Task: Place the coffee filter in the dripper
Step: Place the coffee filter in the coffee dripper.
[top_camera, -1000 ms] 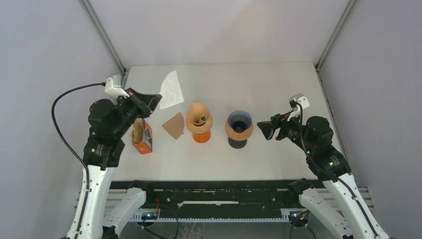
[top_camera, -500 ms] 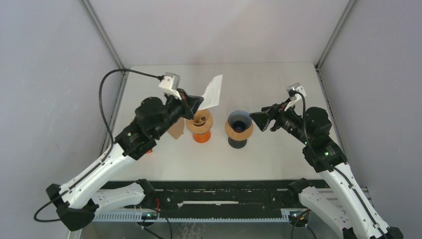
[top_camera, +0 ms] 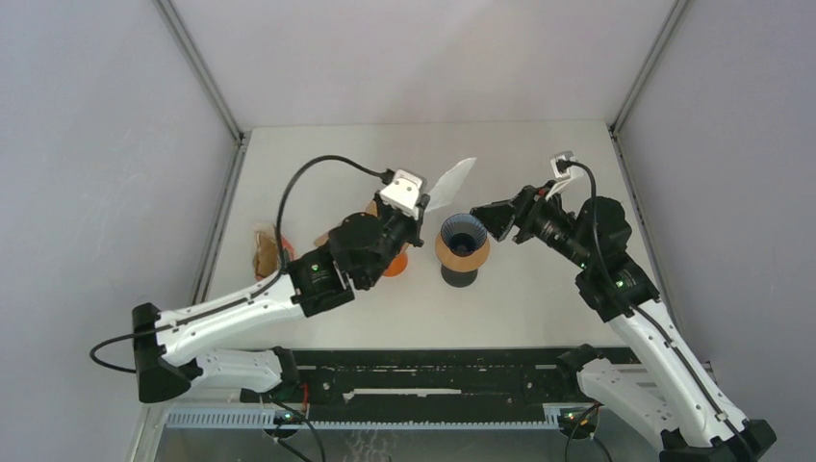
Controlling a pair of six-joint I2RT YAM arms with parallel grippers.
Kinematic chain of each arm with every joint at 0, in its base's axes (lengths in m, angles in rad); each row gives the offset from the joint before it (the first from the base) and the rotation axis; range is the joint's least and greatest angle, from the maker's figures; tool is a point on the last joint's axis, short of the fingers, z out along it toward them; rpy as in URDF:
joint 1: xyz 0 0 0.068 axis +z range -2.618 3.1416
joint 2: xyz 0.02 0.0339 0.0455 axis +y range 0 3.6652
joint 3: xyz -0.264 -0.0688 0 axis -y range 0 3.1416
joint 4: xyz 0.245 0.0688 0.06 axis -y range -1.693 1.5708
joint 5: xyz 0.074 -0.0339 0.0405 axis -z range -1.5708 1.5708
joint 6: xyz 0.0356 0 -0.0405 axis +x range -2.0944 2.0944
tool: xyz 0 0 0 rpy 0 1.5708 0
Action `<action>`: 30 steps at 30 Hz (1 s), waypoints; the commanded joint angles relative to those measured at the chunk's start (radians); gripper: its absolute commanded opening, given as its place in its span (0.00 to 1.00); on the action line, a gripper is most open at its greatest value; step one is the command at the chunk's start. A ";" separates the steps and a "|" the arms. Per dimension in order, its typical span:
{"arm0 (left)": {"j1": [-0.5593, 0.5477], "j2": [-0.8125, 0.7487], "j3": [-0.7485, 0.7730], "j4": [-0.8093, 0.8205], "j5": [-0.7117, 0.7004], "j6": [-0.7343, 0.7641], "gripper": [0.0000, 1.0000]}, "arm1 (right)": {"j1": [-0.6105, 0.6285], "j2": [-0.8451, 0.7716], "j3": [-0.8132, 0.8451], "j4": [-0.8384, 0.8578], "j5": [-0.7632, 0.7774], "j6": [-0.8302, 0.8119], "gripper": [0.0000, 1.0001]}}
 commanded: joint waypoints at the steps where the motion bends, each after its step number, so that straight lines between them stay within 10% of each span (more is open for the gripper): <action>1: -0.049 0.042 0.000 0.093 -0.104 0.109 0.00 | 0.018 0.005 0.040 0.087 0.001 0.087 0.74; 30: -0.128 0.176 0.047 -0.018 -0.053 0.164 0.00 | 0.024 0.023 0.092 -0.185 0.208 0.037 0.72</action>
